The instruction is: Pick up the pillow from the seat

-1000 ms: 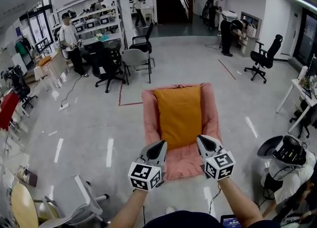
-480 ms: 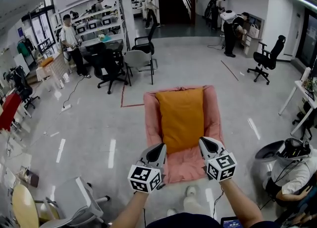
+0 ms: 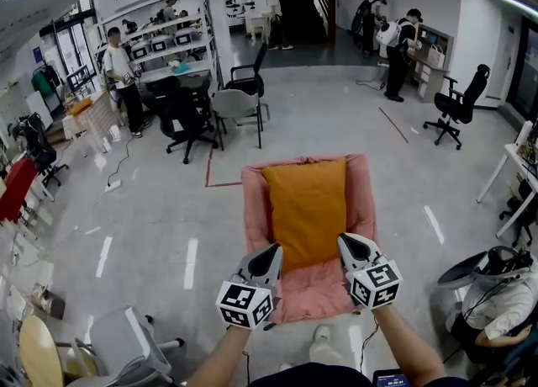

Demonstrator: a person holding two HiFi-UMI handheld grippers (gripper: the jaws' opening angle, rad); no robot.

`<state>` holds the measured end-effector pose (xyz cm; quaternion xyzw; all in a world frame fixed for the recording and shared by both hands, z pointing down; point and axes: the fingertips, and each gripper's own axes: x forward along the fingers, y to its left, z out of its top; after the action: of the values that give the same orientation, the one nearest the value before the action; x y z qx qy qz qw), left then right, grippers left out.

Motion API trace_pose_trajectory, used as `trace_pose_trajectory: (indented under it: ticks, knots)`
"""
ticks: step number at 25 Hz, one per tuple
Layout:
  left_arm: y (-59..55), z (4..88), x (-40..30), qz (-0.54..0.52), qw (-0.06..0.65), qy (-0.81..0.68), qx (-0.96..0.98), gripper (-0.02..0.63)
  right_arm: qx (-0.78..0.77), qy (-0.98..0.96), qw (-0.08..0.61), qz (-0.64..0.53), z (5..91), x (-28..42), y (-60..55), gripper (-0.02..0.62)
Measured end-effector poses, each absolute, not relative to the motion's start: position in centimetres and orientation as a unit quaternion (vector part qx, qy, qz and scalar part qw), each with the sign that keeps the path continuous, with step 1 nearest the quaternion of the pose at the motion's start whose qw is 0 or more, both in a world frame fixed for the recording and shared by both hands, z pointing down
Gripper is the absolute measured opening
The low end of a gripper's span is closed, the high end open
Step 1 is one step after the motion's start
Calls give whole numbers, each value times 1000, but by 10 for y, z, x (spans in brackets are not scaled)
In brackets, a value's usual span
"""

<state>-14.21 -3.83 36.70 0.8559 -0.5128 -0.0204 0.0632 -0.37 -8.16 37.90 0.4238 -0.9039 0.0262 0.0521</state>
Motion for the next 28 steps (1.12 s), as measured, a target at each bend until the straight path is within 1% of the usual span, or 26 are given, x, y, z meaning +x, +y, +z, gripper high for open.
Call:
trace_pose_trajectory:
  ticks: [5, 14, 28]
  knots:
    - [-63, 371, -144, -22, 66, -520, 851, 3, 416, -908, 50, 23, 381, -5, -107, 12]
    - [-108, 392, -139, -29, 95, -530, 842, 3, 404, -914, 41, 23, 380, -6, -153, 12]
    - [-170, 431, -121, -8, 115, -540, 834, 5, 414, -907, 60, 56, 422, 27, -215, 12]
